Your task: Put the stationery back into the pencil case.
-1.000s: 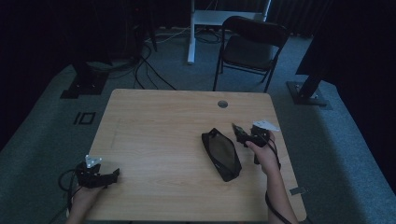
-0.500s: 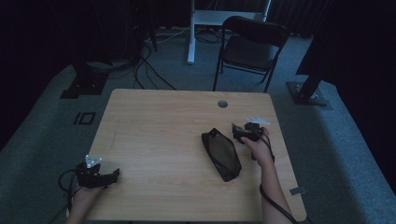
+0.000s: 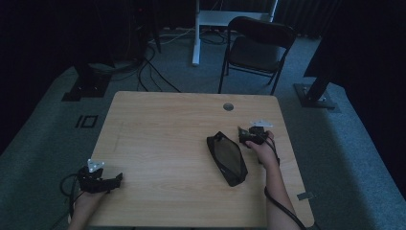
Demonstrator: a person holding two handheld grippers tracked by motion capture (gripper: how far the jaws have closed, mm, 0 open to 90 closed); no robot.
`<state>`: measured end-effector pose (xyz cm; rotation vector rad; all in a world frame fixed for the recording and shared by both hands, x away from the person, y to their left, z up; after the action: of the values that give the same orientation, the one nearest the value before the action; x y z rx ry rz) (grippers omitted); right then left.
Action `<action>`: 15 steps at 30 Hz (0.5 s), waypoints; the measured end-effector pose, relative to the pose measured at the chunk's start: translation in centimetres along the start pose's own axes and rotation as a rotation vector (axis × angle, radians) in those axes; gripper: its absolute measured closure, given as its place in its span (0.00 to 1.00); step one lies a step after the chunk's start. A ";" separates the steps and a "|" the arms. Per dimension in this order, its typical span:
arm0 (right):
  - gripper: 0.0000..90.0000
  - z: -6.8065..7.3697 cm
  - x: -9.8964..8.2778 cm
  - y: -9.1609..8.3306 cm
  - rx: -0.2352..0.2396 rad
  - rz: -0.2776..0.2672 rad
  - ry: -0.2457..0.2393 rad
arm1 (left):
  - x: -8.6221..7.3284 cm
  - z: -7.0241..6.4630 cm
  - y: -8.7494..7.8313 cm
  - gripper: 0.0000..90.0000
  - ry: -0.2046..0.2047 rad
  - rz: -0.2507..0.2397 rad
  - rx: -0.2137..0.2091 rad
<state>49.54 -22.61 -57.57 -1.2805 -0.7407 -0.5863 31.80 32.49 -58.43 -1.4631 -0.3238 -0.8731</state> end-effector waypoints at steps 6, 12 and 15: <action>0.28 0.2 -0.1 0.4 -0.006 0.008 -0.021 | 0.0 0.0 0.0 0.01 0.000 0.000 0.000; 0.37 0.2 -0.2 0.7 -0.022 0.021 -0.036 | 0.0 0.0 0.0 0.01 0.000 0.000 0.000; 0.43 0.2 -0.2 0.7 -0.014 0.024 -0.017 | 0.0 0.0 0.0 0.01 0.000 0.000 0.000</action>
<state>49.93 -22.25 -58.11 -1.3076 -0.7351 -0.5625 31.80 32.49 -58.44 -1.4630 -0.3238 -0.8732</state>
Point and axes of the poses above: each handheld gripper's, and its own axes: y roughly forward along the jaws, x roughly out of its top, z roughly to its left, the point moved 5 cm from there along y, roughly forward along the jaws, and after that the axes turned 10 degrees about y, right-handed, at the moved point
